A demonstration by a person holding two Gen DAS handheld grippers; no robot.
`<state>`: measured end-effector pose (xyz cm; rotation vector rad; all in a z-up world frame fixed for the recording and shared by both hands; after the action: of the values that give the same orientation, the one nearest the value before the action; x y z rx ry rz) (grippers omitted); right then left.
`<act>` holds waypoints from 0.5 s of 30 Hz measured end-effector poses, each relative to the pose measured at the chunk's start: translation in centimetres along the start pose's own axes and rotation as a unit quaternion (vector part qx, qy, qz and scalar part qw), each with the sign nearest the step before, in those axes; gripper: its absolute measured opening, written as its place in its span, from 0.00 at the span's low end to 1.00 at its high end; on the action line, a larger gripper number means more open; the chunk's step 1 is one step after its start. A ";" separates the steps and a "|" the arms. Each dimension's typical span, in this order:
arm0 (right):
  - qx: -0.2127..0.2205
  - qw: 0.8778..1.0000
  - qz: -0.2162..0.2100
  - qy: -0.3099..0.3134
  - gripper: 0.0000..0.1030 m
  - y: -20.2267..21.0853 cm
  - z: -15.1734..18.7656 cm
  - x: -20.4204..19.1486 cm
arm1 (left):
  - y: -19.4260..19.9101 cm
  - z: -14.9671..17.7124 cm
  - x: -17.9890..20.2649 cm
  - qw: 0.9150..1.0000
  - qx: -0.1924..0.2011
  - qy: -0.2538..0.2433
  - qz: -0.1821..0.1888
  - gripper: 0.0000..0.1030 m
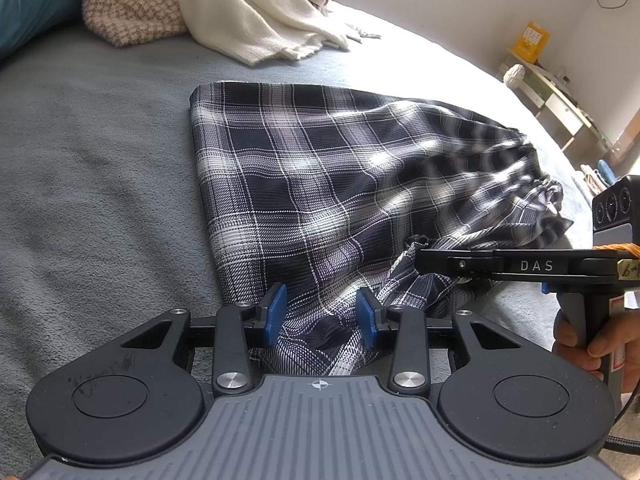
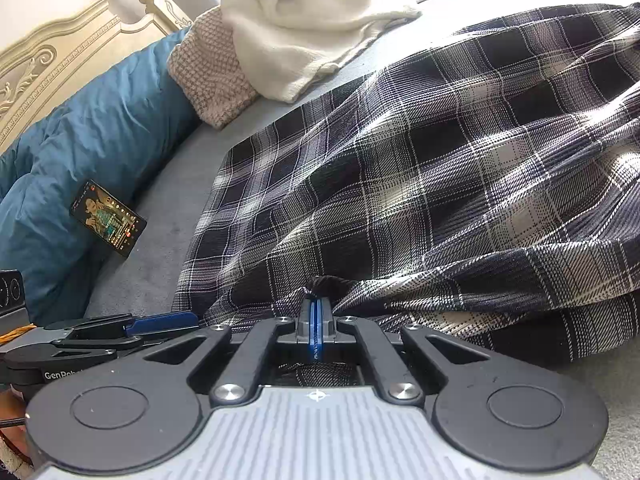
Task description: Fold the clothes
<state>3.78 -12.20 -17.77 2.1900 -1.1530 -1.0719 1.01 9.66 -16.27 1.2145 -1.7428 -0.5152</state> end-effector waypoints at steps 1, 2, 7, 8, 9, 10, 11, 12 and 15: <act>0.000 1.000 0.000 0.000 0.00 0.0 0.0 0.0 | 0.0 0.0 0.0 1.000 0.000 0.000 0.000 0.37; 0.000 1.000 0.000 0.000 0.00 0.0 0.0 0.0 | 0.0 0.0 0.0 1.000 0.000 0.000 0.000 0.37; 0.000 1.000 0.000 0.000 0.00 -0.1 -0.1 0.0 | 0.0 0.0 0.0 1.000 0.000 -0.001 0.000 0.37; 0.000 1.000 0.000 0.000 0.00 -0.1 -0.1 0.0 | 0.0 0.0 0.0 1.000 0.000 -0.001 0.000 0.37; 0.000 1.000 0.000 0.000 0.00 -0.1 -0.1 0.0 | 0.0 0.0 0.0 1.000 0.000 -0.001 0.000 0.37; 0.000 1.000 0.000 -0.001 0.00 -0.1 0.0 0.0 | 0.0 0.0 0.0 1.000 0.000 -0.001 0.000 0.37; 0.000 1.000 0.000 -0.001 0.00 -0.1 -0.1 0.1 | 0.0 0.0 0.0 1.000 0.000 -0.001 0.000 0.37; 0.000 1.000 0.000 -0.001 0.00 -0.1 -0.1 0.1 | 0.0 0.0 0.0 1.000 0.000 -0.001 0.000 0.37; 0.000 1.000 0.000 -0.001 0.00 -0.1 0.0 0.1 | 0.0 0.0 0.0 1.000 0.000 0.000 0.001 0.38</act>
<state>3.89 -12.21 -17.84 2.1895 -1.1536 -1.0737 1.01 9.68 -16.32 1.2126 -1.7441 -0.5154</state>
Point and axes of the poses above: each gripper's, at about its wrist camera, not at the fingertips, and y roughly against the way its jaws point, x to its right, z to its underside, the point moved 6 cm from there along -y, roughly the way its jaws point, and after that the axes turned 12 degrees about y, right-handed, at the moved point
